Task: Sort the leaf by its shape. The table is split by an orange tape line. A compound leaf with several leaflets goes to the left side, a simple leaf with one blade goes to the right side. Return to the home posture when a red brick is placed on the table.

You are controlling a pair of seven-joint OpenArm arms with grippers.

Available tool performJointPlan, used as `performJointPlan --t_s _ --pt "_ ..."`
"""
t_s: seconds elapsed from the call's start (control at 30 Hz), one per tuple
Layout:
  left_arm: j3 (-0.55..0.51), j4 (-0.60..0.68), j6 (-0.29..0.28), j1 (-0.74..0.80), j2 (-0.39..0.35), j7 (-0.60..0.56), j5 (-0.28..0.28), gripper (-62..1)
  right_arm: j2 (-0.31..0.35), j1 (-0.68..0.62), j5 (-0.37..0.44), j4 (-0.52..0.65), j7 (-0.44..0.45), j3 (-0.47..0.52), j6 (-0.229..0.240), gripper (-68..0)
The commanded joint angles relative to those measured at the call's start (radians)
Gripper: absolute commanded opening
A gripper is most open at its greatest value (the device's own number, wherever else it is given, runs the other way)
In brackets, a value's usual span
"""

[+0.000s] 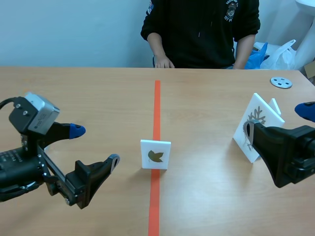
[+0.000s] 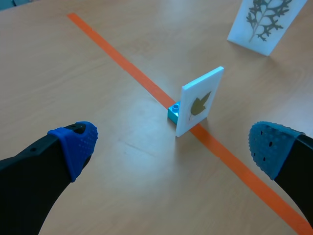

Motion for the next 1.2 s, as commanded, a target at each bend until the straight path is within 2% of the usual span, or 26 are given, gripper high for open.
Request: performJointPlan --t_s 0.0,0.13,0.33,0.5,0.97,1.17 --pt "0.019 -0.007 -0.001 -0.045 0.002 -0.019 0.006 1.4 0.005 0.011 0.004 0.000 0.011 0.002 0.000 0.4" --pt "0.089 -0.120 -0.027 -0.142 0.003 -0.081 0.047 1.4 0.005 0.011 0.004 -0.004 0.011 0.002 0.000 0.4" --pt "0.217 -0.276 -0.030 -0.272 0.003 -0.192 0.156 1.4 0.005 0.011 0.004 -0.004 0.010 0.002 0.000 0.4" --pt "0.318 -0.391 -0.030 -0.375 0.006 -0.269 0.208 1.4 0.005 0.011 0.004 -0.004 0.008 0.002 0.000 0.4" --pt "0.590 -0.600 -0.044 -0.556 0.081 -0.366 0.212 1.4 0.005 0.011 0.004 -0.004 0.008 0.002 0.000 0.4" --pt "0.628 -0.650 -0.027 -0.589 0.125 -0.390 0.212 1.4 0.004 0.011 0.004 -0.004 0.008 0.002 0.000 0.4"
